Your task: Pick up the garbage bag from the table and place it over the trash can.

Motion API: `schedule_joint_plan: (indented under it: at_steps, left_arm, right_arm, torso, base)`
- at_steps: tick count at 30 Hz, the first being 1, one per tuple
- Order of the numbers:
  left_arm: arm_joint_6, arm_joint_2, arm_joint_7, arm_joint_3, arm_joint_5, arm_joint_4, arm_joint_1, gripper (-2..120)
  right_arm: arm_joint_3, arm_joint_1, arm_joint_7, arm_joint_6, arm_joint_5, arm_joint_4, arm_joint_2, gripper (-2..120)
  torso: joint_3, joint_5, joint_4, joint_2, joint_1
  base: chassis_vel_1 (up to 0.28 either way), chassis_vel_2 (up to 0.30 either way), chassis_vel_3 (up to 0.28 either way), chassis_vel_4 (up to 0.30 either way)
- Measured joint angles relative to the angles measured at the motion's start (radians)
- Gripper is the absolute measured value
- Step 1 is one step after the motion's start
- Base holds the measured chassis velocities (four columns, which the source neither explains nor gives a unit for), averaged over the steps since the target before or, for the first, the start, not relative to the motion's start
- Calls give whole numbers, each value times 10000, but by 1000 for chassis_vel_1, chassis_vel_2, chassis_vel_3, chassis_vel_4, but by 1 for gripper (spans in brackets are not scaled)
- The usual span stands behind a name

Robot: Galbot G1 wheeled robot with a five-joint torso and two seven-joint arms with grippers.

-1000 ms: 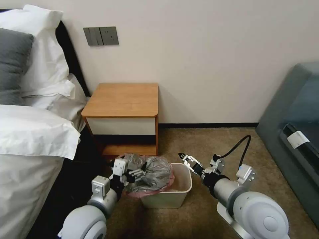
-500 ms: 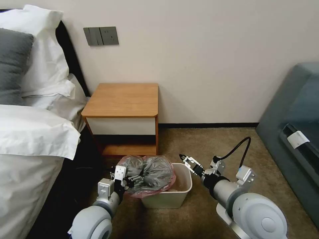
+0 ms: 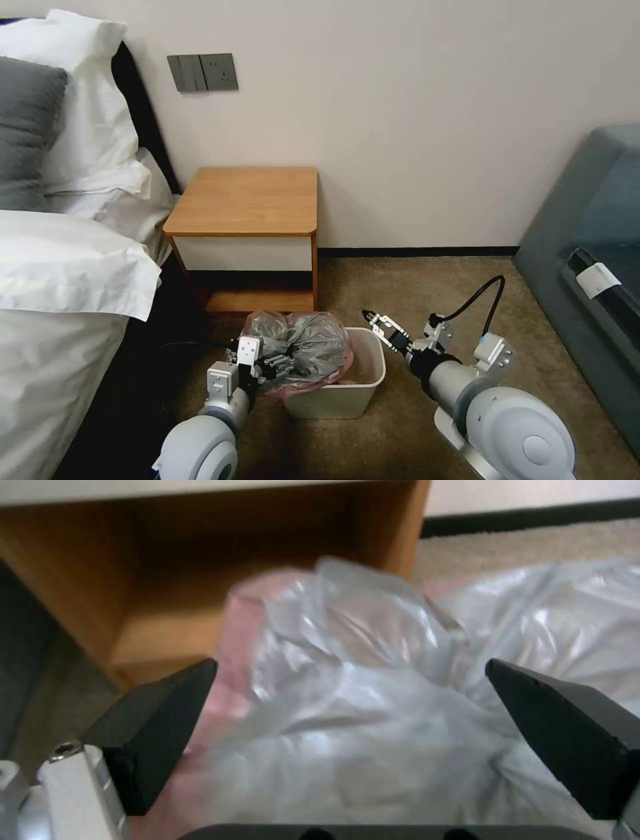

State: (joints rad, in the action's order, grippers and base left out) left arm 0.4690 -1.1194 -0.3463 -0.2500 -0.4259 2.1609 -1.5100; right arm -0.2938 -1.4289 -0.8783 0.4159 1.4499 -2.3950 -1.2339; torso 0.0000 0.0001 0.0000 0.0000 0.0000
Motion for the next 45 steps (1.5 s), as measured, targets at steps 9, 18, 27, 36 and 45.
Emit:
schedule_joint_plan:
  at_steps: [9,18,27,36,45]
  left_arm:
    - [260,-56,-253,73,4,-335,190,100]
    - [348,-156,-253,620,-99,-742,654,100]
    - [577,-273,-528,768,-232,-991,789,100]
    - [774,-382,-1101,846,-605,-1008,874,100]
    - [816,-511,-1695,386,-1470,-336,772,100]
  right_arm:
    - [84,5,89,31,-123,139,-68,100]
    - [108,-32,102,35,-178,151,-94,100]
    - [79,-28,102,35,-228,224,-130,100]
    - [77,-39,106,35,-267,252,-136,100]
    - [121,-118,153,52,-396,385,-236,100]
  torso:
    - [0,-1,0,1,1]
    - [0,-1,-1,1,0]
    - [0,-1,0,1,0]
    - [0,-1,-1,1,0]
    - [0,-4,0,0,0]
  base:
    - [0,0,0,0]
    - [0,0,0,0]
    - [0,0,0,0]
    - [0,0,0,0]
    - [0,0,0,0]
